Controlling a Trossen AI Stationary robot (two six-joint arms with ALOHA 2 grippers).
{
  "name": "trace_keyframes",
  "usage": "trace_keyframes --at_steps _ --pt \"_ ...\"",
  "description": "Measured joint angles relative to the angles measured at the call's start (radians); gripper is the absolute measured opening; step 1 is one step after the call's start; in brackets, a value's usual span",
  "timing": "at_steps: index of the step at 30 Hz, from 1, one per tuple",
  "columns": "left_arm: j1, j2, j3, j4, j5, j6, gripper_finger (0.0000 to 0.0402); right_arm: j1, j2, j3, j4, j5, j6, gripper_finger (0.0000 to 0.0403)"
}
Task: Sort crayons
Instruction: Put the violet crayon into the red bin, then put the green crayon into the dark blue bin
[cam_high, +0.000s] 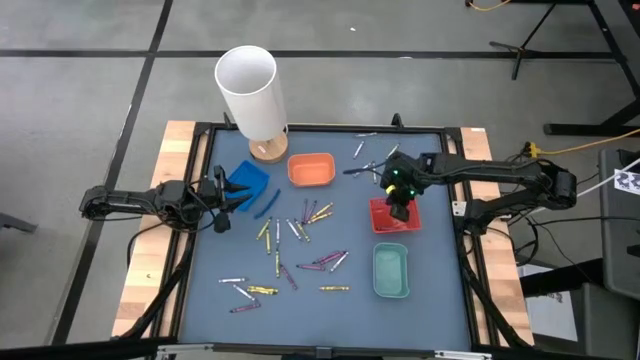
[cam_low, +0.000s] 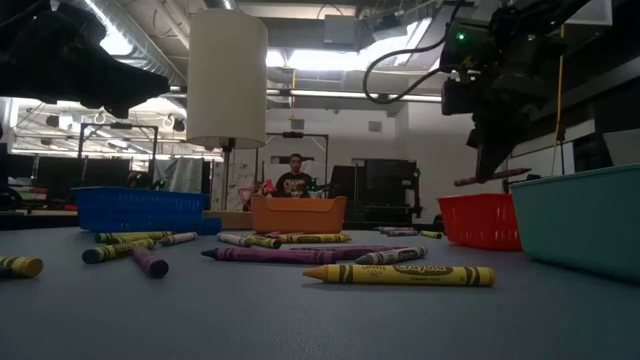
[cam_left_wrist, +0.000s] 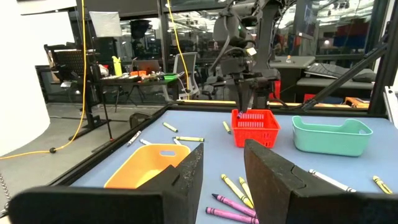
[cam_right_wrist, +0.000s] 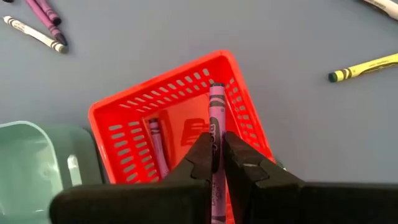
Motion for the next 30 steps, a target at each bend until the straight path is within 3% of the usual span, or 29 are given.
trace_keyframes --at_steps 12,22,30 --pt "0.0 0.0 0.0 0.0 0.0 0.0 0.0102 0.0 0.0 0.0 -0.061 -0.018 -0.001 0.0024" --pt "0.0 0.0 0.0 0.0 0.0 0.0 0.0102 0.0 0.0 0.0 -0.072 0.02 -0.002 0.012" --pt "0.0 0.0 0.0 0.0 0.0 0.0 0.0102 0.0 0.0 0.0 -0.079 0.05 -0.066 0.0133"
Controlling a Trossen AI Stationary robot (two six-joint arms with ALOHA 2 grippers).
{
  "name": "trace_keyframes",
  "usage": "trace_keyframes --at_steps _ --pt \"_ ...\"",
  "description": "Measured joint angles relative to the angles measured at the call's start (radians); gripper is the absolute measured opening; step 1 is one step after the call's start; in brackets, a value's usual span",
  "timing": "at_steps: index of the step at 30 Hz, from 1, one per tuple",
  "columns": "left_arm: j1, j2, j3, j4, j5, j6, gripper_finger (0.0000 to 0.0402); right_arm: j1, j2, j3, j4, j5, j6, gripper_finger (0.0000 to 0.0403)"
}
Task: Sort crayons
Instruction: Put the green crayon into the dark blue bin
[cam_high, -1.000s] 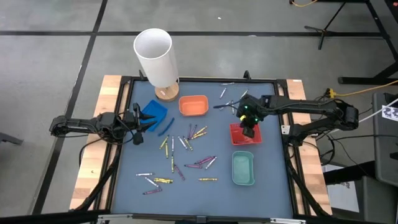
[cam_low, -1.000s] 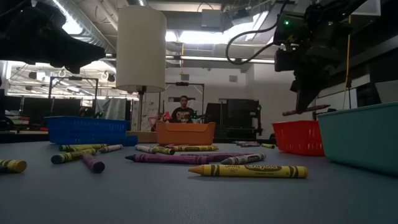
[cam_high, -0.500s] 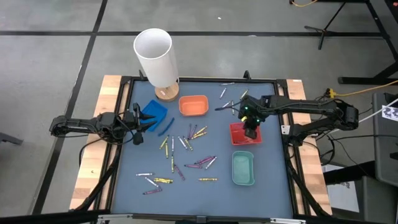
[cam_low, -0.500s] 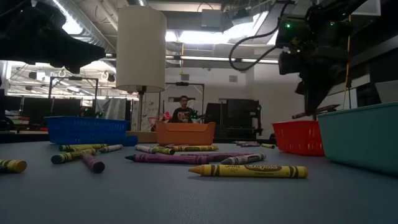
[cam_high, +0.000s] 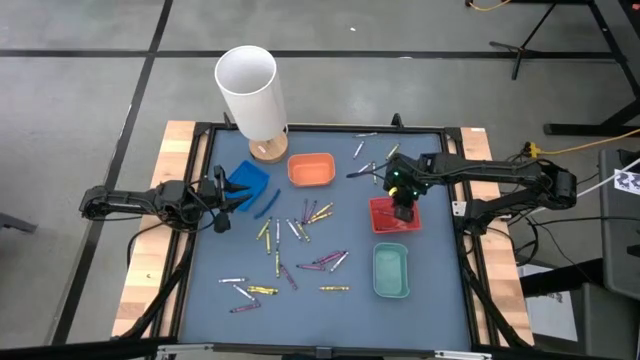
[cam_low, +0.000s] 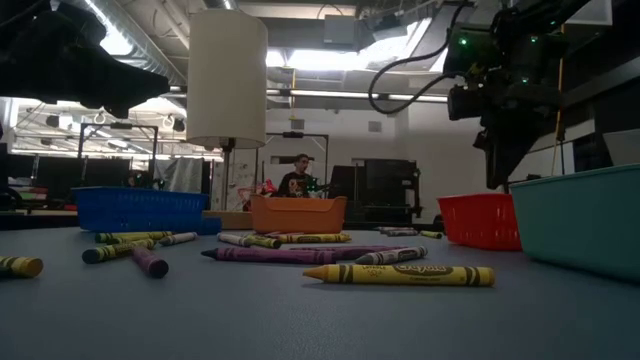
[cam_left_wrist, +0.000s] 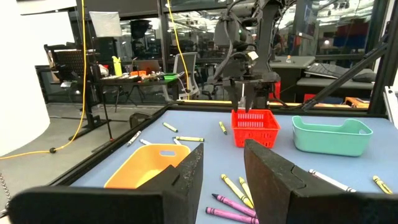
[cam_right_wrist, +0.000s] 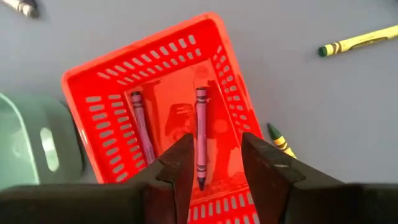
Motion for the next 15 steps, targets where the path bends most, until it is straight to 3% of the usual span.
trace_keyframes --at_steps 15 --pt "0.0 0.0 0.0 0.0 0.0 0.0 0.0102 -0.044 -0.024 0.058 -0.192 0.134 -0.199 0.0134"
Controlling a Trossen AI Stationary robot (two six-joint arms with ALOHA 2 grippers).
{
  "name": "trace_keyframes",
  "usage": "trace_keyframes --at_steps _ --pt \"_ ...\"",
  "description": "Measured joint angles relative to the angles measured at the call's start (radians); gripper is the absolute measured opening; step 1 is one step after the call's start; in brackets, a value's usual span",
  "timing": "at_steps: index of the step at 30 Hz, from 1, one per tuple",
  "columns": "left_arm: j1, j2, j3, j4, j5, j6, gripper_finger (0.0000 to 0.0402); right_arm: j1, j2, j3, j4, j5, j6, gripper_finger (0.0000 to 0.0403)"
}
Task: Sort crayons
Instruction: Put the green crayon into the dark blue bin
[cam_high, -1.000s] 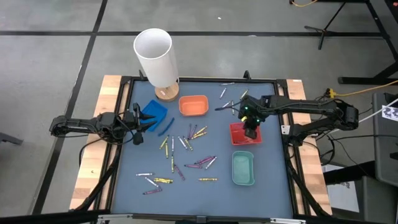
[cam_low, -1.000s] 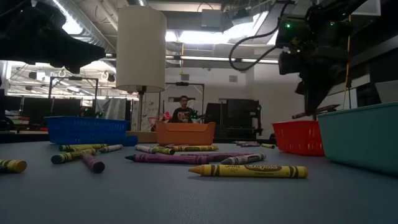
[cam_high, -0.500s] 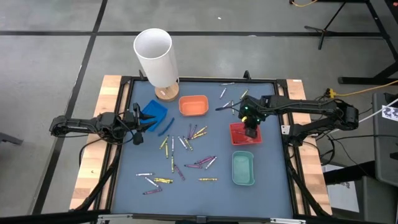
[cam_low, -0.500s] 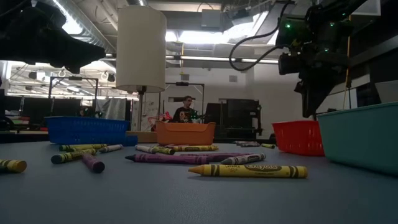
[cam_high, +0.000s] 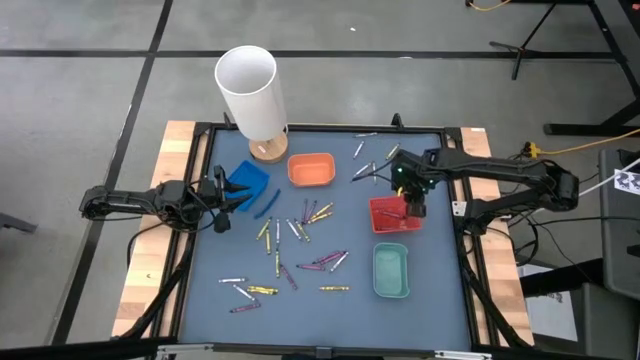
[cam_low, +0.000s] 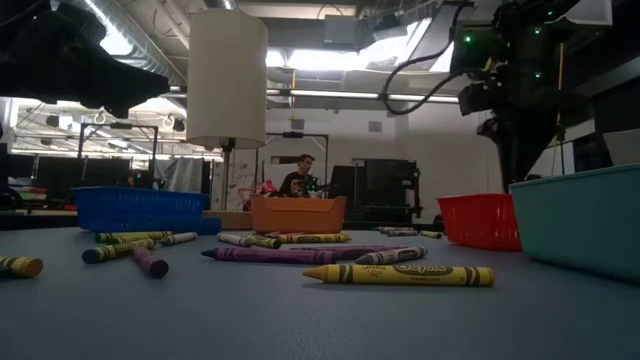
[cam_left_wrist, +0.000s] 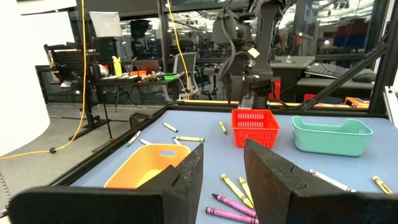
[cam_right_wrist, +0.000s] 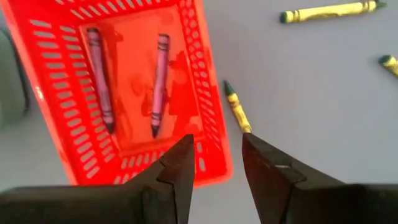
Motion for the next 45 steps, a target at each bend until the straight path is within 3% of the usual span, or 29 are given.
trace_keyframes --at_steps 8,18,31,45 --pt "0.0 0.0 0.0 0.0 0.0 0.0 0.0102 -0.162 -0.058 -0.011 -0.035 0.026 -0.147 0.0134" --pt "0.0 0.0 0.0 0.0 0.0 0.0 0.0102 -0.341 -0.059 -0.135 0.012 0.027 -0.356 0.0134" --pt "0.0 0.0 0.0 0.0 0.0 0.0 0.0102 -0.349 -0.058 -0.27 0.258 0.014 -0.467 0.0134" --pt "0.0 0.0 0.0 0.0 0.0 0.0 0.0102 -0.348 -0.029 -0.278 0.261 -0.08 -0.522 0.0134"
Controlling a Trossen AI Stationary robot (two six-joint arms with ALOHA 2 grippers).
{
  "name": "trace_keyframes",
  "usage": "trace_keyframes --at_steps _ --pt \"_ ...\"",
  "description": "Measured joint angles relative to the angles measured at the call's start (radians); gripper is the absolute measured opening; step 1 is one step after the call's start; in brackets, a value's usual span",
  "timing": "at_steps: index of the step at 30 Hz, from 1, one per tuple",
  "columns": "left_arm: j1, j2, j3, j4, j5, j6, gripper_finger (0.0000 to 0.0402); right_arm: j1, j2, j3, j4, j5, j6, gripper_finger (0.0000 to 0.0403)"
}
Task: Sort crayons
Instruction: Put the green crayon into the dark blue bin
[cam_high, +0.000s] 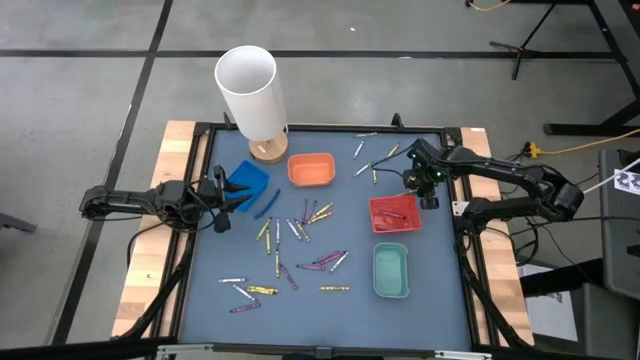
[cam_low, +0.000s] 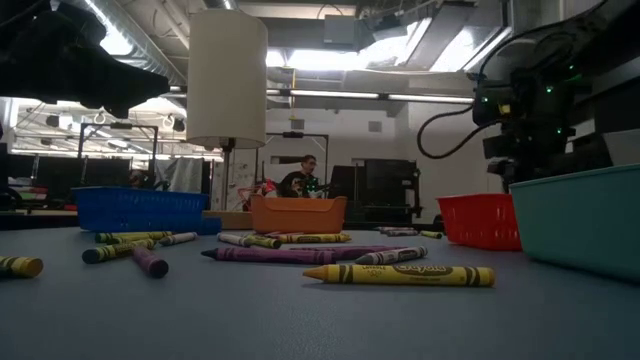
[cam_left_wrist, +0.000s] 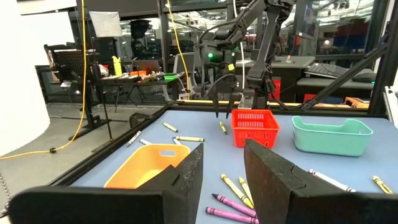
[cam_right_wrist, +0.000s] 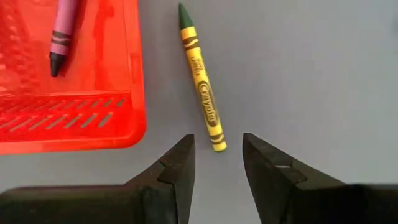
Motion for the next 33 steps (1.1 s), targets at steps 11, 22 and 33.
trace_keyframes --at_steps 11,22,33 --pt "0.0 0.0 0.0 0.0 0.0 0.0 0.0102 0.0 0.104 0.0 0.081 0.044 0.004 0.0134" --pt "0.0 0.0 0.0 0.0 0.0 0.0 0.0102 0.0 0.184 0.005 0.086 0.032 0.004 0.0134" --pt "0.0 0.0 0.0 0.0 0.0 0.0 0.0102 0.001 0.185 0.003 0.089 0.052 0.011 0.0071"
